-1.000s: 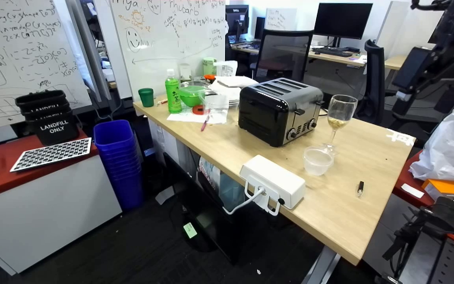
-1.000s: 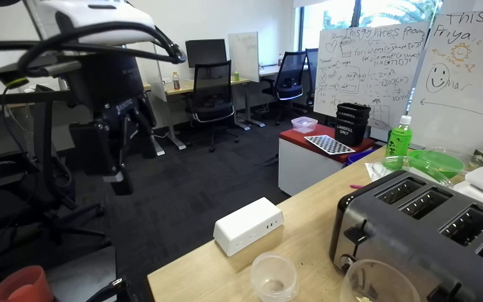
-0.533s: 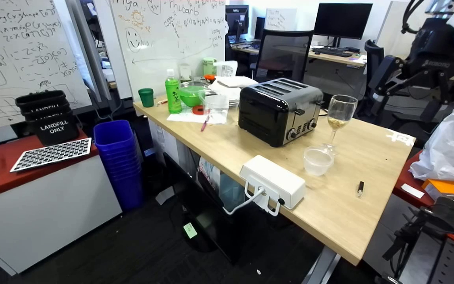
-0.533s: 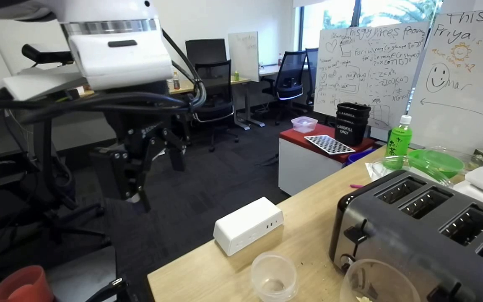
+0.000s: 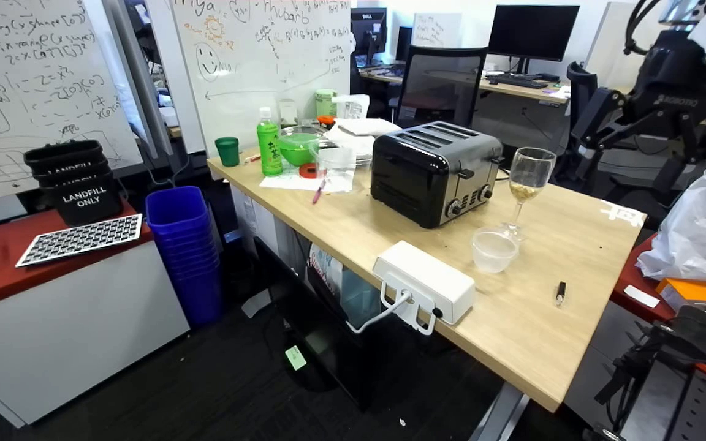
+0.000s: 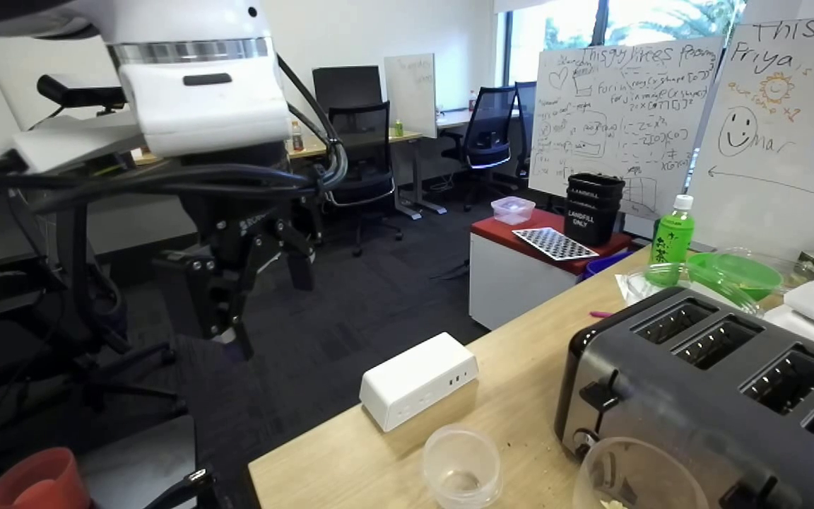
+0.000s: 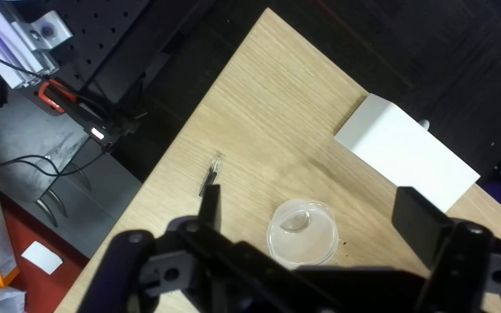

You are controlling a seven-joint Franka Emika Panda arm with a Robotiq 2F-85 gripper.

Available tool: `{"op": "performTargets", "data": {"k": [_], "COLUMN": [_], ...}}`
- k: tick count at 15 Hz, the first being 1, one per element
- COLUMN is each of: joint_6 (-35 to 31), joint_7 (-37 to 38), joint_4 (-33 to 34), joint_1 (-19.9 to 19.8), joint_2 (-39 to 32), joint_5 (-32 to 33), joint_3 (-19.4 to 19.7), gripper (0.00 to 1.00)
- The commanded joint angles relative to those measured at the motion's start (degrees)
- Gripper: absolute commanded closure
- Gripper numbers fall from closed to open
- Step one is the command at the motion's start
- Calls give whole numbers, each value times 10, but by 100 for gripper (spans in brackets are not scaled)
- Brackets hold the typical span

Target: Pour the contents in the wine glass into the bowl.

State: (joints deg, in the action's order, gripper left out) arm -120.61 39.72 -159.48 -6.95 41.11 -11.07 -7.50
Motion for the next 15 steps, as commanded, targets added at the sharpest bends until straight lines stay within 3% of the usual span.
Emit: {"op": "performTargets", "data": {"k": [1, 7, 12, 14, 15], "joint_6": [-4, -37, -92, -105, -91], "joint_7": [7, 97, 212, 235, 220], "joint_4": [4, 9, 3, 2, 2], "joint_1": [2, -6, -23, -8, -5], "joint_2": [-11, -43, -73, -83, -71], "joint_5": [-14, -94, -71, -109, -82], "joint_3": [8, 28, 12, 38, 34], "gripper": [0, 0, 0, 0, 0]}}
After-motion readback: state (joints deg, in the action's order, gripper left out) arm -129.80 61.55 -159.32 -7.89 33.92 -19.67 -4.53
